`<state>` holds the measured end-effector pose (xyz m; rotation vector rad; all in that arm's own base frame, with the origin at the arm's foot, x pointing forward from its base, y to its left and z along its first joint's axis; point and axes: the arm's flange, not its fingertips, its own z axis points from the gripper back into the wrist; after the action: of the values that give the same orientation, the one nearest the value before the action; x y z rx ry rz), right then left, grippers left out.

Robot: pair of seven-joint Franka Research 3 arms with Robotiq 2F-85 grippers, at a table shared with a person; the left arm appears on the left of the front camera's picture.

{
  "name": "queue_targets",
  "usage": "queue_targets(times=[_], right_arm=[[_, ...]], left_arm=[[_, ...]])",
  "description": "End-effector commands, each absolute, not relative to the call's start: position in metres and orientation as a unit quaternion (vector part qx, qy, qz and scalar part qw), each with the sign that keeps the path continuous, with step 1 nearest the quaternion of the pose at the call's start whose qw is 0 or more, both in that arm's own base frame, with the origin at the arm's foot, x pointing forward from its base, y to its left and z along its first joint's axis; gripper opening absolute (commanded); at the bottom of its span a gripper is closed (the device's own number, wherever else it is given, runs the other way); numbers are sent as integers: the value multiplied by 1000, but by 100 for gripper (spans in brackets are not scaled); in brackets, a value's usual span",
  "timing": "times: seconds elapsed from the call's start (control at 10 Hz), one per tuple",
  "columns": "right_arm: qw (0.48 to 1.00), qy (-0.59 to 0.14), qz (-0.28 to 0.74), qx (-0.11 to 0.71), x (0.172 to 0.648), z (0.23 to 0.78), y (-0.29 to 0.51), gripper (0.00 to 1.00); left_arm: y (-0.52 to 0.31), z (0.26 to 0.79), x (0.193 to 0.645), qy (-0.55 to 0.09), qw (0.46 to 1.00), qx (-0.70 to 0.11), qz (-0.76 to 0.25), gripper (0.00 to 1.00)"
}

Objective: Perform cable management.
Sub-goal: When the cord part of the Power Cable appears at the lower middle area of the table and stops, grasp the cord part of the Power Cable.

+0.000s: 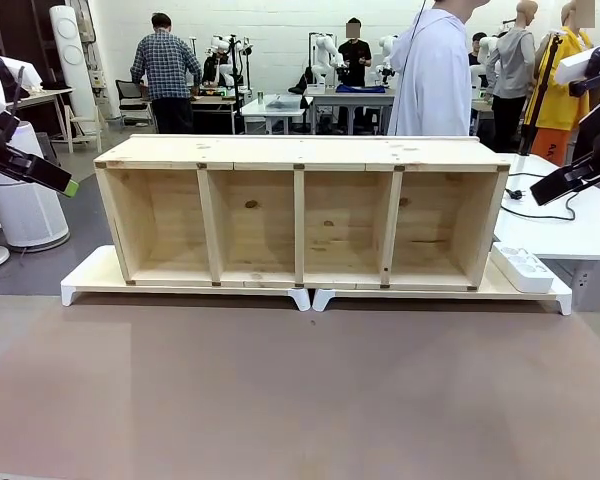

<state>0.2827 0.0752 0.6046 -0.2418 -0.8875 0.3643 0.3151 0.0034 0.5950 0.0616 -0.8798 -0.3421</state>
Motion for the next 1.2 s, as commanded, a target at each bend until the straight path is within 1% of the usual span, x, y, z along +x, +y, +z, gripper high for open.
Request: queue_targets(times=[0.0, 1.1], right_arm=[[878, -428, 178, -119, 283, 606, 75, 100], [878, -428, 178, -119, 283, 606, 75, 100]], left_arm=[[4, 594, 317, -427, 889, 29, -163, 100], [4, 594, 317, -427, 889, 29, -163, 100]])
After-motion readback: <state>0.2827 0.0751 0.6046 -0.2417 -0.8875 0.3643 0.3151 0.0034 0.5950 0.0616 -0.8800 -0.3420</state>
